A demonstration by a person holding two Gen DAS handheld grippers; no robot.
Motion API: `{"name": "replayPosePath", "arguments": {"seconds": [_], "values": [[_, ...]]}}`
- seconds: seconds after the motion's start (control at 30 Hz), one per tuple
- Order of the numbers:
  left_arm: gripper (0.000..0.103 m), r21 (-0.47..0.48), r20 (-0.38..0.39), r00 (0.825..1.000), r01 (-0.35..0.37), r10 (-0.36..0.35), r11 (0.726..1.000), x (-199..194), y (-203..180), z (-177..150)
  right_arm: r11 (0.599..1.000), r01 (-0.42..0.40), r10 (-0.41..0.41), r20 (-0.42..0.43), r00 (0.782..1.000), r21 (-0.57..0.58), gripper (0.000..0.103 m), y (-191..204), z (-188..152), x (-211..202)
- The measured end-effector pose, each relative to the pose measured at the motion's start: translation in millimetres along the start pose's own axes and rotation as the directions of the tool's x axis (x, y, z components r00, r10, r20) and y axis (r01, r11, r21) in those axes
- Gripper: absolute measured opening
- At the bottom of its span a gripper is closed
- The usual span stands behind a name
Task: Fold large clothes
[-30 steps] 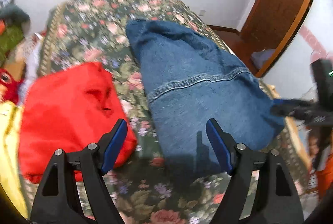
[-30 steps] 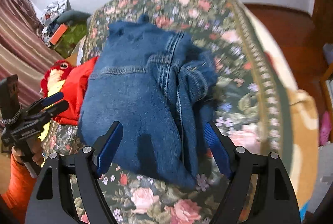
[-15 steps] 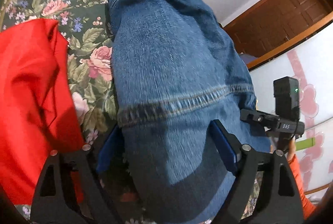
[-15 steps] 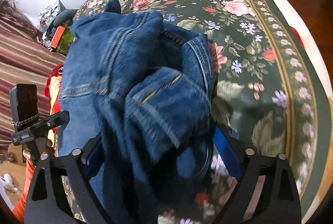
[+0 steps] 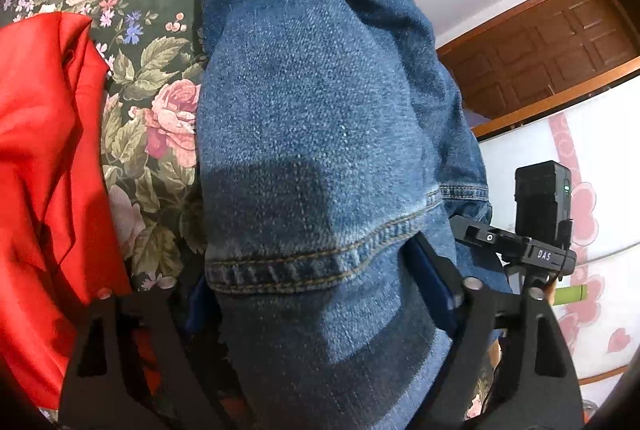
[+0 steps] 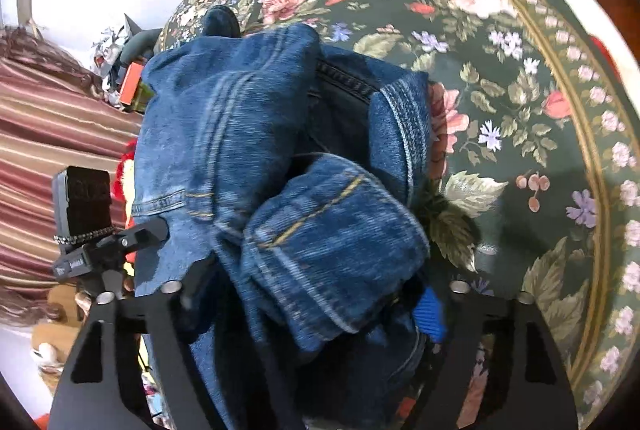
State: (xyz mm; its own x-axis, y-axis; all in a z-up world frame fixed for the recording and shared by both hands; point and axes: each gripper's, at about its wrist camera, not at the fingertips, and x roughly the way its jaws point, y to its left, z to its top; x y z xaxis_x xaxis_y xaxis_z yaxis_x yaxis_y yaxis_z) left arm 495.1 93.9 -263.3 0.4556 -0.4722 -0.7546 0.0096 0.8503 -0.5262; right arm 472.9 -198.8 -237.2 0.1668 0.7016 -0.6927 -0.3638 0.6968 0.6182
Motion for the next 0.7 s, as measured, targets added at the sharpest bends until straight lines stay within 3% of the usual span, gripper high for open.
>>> {"name": "replayPosePath", "arguments": {"seconds": [0.1,0.23,0.47,0.7], "values": [[0.063,0.003,0.016,1.0,0.0,0.0,1.0,-8,-6,-3,0.999,0.042,-0.041,0.018,0.999,-0.016,0.05,13,-2,-6],[0.047,0.027,0.029,1.0,0.0,-0.001,1.0,-24,-24,-5,0.999,0.048,-0.046,0.056,0.997,-0.025,0.041,32,-1,-20],[0.045,0.115,0.121,0.993,-0.016,0.002,0.993,-89,-59,-12,0.998,0.022,-0.013,0.129,0.992,-0.066,0.039,80,-6,-57],[0.045,0.156,0.237,0.971,-0.022,-0.016,0.988,-179,-63,-25,0.984,0.026,0.012,0.208,0.978,-0.178,0.039,163,-5,-78]]}}
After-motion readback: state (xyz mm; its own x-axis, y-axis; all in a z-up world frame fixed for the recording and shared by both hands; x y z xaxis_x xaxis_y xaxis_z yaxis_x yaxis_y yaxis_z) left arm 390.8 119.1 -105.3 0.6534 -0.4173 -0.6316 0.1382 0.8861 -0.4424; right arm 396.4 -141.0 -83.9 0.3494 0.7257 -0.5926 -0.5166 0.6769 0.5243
